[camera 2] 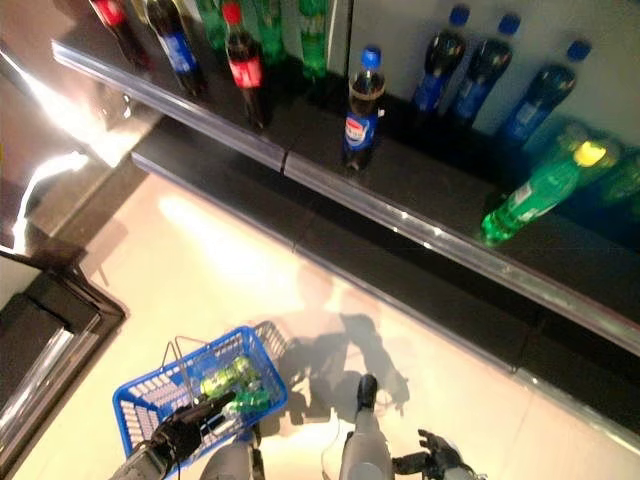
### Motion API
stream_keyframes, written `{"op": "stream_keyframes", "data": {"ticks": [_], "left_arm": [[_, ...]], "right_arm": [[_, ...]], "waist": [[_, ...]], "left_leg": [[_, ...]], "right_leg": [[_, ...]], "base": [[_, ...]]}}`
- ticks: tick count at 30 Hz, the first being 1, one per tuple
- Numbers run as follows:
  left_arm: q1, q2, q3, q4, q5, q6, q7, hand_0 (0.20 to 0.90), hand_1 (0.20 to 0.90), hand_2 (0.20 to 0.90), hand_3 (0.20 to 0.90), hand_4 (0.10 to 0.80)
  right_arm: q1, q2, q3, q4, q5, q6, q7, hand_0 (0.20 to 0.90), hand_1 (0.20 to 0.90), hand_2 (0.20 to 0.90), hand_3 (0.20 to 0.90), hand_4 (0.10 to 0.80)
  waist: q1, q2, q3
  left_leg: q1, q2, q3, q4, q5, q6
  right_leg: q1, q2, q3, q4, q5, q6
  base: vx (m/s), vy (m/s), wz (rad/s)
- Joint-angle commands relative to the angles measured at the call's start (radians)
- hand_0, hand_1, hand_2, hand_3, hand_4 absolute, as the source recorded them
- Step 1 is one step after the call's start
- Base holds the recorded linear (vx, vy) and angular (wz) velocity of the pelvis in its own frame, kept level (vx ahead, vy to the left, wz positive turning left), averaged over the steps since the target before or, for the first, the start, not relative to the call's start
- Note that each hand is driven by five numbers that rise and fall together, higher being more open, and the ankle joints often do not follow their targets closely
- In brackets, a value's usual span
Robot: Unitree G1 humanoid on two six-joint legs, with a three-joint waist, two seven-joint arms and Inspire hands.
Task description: Pick up the drink and place into the basket.
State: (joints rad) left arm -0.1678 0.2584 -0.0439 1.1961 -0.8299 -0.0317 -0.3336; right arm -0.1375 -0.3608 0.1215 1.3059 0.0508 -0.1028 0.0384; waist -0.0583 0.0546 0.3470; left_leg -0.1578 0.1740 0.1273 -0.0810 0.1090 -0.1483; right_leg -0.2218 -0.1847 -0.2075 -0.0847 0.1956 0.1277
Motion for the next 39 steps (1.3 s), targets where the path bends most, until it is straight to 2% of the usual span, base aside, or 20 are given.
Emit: {"op": "stream_keyframes", "data": {"ticks": [1, 5, 8, 13, 17, 26, 39], "left_arm": [[-0.057, 0.086, 0.024, -0.033, -0.116, -0.101, -0.046, 0.3, 0.3, 0.3, 0.2, 0.1], [-0.082, 0.101, 0.02, -0.016, -0.16, -0.1, -0.039, 0.3, 0.3, 0.3, 0.2, 0.1], [-0.109, 0.111, 0.017, -0.01, -0.183, -0.087, -0.045, 0.3, 0.3, 0.3, 0.2, 0.1], [-0.117, 0.099, 0.005, -0.034, -0.204, -0.084, -0.029, 0.3, 0.3, 0.3, 0.2, 0.1], [-0.117, 0.094, -0.008, -0.068, -0.212, -0.088, -0.003, 0.3, 0.3, 0.3, 0.2, 0.1], [-0.091, 0.097, -0.021, -0.164, -0.222, -0.084, 0.054, 0.3, 0.3, 0.3, 0.2, 0.1], [-0.073, 0.091, 0.004, -0.141, -0.204, -0.104, 0.009, 0.3, 0.3, 0.3, 0.2, 0.1]], "right_arm": [[-0.034, -0.068, 0.043, -0.011, 0.053, -0.013, -0.014, 0.9, 0.9, 0.9, 0.9, 0.8], [-0.059, -0.074, 0.061, -0.014, 0.053, -0.031, -0.016, 0.9, 0.9, 0.9, 0.9, 0.8], [-0.092, -0.079, 0.078, -0.011, 0.06, -0.086, -0.033, 0.9, 0.9, 0.9, 0.9, 0.8], [-0.129, -0.072, 0.092, -0.091, 0.075, -0.181, -0.101, 0.9, 0.9, 0.9, 0.9, 0.8], [-0.165, -0.084, 0.134, -0.248, 0.043, -0.252, -0.154, 0.9, 0.9, 0.9, 0.9, 0.8], [-0.227, -0.178, 0.19, -0.777, -0.002, -0.244, -0.237, 0.9, 0.9, 0.9, 0.9, 0.8], [-0.336, -0.282, 0.083, -1.052, 0.01, -0.305, -0.319, 0.9, 0.9, 0.9, 0.9, 0.8]], "waist": [[0.01, -0.024, 0.044], [0.004, -0.028, 0.073], [0.012, -0.028, 0.08], [0.02, -0.024, 0.08], [0.022, -0.025, 0.088], [0.019, -0.037, 0.103], [0.021, -0.029, 0.122]], "left_leg": [[-0.098, 0.004, -0.069, 0.143, -0.02, 0.031], [-0.177, 0.028, -0.09, 0.291, -0.069, 0.022], [-0.235, 0.037, -0.1, 0.356, -0.099, 0.029], [-0.265, 0.024, -0.107, 0.358, -0.103, 0.042], [-0.275, 0.014, -0.106, 0.354, -0.101, 0.046], [-0.282, 0.008, -0.094, 0.336, -0.093, 0.046], [-0.292, 0.011, -0.079, 0.321, -0.085, 0.048]], "right_leg": [[-0.05, -0.05, 0.116, 0.214, -0.139, 0.01], [-0.115, -0.064, 0.132, 0.329, -0.19, 0.001], [-0.182, -0.078, 0.13, 0.4, -0.213, 0.001], [-0.225, -0.079, 0.134, 0.418, -0.212, 0.008], [-0.235, -0.079, 0.133, 0.415, -0.207, 0.01], [-0.23, -0.08, 0.112, 0.377, -0.193, 0.016], [-0.226, -0.085, 0.097, 0.349, -0.187, 0.019]], "base": [[-0.17, 0.007, -0.02], [-0.166, -0.003, -0.03], [-0.131, -0.014, -0.05], [-0.063, -0.014, 0.02], [-0.037, -0.013, 0.04], [-0.001, -0.008, 0.02], [0.002, -0.005, 0.02]]}}
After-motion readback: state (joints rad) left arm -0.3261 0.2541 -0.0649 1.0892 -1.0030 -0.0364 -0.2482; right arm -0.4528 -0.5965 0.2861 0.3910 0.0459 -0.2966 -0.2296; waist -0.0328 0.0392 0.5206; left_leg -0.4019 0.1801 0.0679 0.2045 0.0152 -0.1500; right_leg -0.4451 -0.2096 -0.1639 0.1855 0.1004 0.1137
